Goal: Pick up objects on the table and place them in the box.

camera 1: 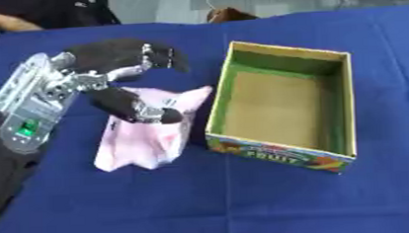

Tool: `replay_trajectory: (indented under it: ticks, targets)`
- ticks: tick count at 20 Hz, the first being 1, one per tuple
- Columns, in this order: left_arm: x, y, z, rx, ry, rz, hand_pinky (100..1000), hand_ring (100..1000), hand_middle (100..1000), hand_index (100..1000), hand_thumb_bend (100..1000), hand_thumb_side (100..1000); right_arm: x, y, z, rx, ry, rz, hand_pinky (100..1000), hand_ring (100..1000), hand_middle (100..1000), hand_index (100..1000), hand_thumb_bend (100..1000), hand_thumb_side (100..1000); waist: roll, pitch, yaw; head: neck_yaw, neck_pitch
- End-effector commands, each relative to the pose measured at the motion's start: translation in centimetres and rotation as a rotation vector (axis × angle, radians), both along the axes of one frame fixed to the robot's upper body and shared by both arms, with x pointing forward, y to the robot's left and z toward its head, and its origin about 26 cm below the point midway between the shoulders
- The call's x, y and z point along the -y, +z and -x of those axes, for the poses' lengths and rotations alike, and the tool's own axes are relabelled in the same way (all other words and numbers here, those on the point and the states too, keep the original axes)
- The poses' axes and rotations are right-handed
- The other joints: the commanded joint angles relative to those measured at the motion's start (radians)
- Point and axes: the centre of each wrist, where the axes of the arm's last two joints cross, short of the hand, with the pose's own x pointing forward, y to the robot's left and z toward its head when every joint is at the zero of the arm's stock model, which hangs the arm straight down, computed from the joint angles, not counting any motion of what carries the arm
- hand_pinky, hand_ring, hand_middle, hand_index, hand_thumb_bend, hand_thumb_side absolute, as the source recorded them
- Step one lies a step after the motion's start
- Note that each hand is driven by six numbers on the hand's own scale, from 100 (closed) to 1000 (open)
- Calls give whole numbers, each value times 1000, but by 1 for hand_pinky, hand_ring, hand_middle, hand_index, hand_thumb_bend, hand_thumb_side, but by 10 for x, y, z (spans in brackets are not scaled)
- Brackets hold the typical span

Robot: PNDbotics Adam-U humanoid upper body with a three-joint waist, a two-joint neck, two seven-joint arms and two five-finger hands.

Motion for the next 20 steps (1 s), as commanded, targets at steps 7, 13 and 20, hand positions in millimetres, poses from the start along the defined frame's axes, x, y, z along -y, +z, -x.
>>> replay_trajectory:
  ticks: [7, 13, 20]
  targets:
    - [-1, -17, -4, -22, 25, -30, 830, 889, 874, 905, 613, 944, -1, 11, 1, 30, 9, 13, 742, 706, 790, 930, 106, 752, -9, -7, -3, 8, -1]
    - [-4, -29, -7, -48, 44, -55, 833, 889, 873, 904, 574, 1000, -2, 11, 1, 31, 11, 12, 742, 706, 790, 930, 106, 752, -11, -5, -4, 10, -1]
    - [-7, -42, -10, -77, 64, -80, 837, 887, 872, 902, 573, 1000, -2, 11, 1, 32, 12, 11, 742, 706, 791, 930, 104, 752, -13, -4, -5, 11, -1]
